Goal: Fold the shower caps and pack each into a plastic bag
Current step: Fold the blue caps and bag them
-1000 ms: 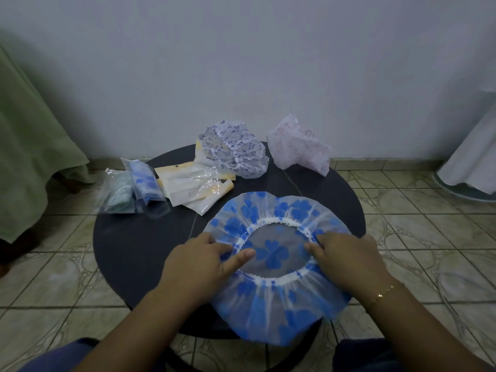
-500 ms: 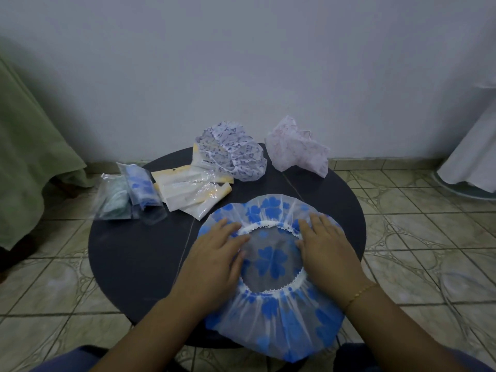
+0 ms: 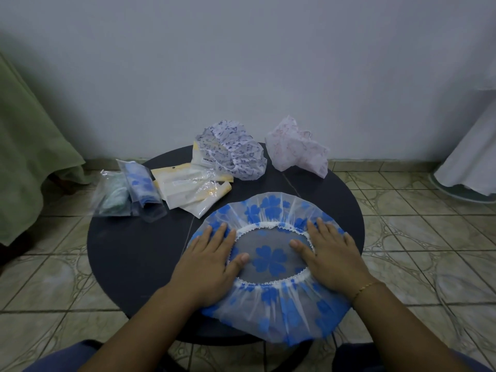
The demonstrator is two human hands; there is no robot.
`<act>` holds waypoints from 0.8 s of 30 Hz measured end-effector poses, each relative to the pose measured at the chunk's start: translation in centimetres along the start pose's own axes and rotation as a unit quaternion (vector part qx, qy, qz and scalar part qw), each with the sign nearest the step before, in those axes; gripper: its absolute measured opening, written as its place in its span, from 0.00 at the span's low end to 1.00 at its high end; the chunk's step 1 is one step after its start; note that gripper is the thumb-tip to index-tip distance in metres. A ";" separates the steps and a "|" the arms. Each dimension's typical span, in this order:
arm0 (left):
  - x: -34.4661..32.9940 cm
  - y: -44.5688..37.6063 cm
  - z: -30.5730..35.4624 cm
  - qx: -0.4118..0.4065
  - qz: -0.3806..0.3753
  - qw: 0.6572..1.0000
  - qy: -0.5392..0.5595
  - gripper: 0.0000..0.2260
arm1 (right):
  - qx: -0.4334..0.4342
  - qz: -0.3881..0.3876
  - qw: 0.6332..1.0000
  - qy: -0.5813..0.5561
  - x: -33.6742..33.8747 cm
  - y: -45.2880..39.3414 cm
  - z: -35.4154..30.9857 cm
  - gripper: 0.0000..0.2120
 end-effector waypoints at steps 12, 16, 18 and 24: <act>3.1 2.1 1.5 0.047 0.043 0.997 -0.040 0.24 | 0.012 0.161 0.987 -0.019 2.4 1.5 -0.9 0.15; 3.0 2.4 2.0 0.023 0.036 0.999 -0.014 0.21 | 0.028 0.120 0.992 -0.037 2.2 1.3 -1.6 0.16; 3.3 2.3 2.2 -0.010 0.052 0.998 0.022 0.22 | 0.028 0.096 0.993 -0.060 2.3 1.3 -1.9 0.17; 2.6 1.2 1.8 -0.077 0.195 0.976 0.063 0.22 | 0.044 0.103 0.994 -0.003 2.8 1.5 -2.2 0.17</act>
Point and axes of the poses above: each hand's wrist, its own y-axis away from the middle knuckle, its own x-axis out of the back of the hand, z = x × y, the point moved 1 cm from there along -y, towards the middle knuckle, and after that the axes turned 11 degrees about z, right-handed, at the moved point
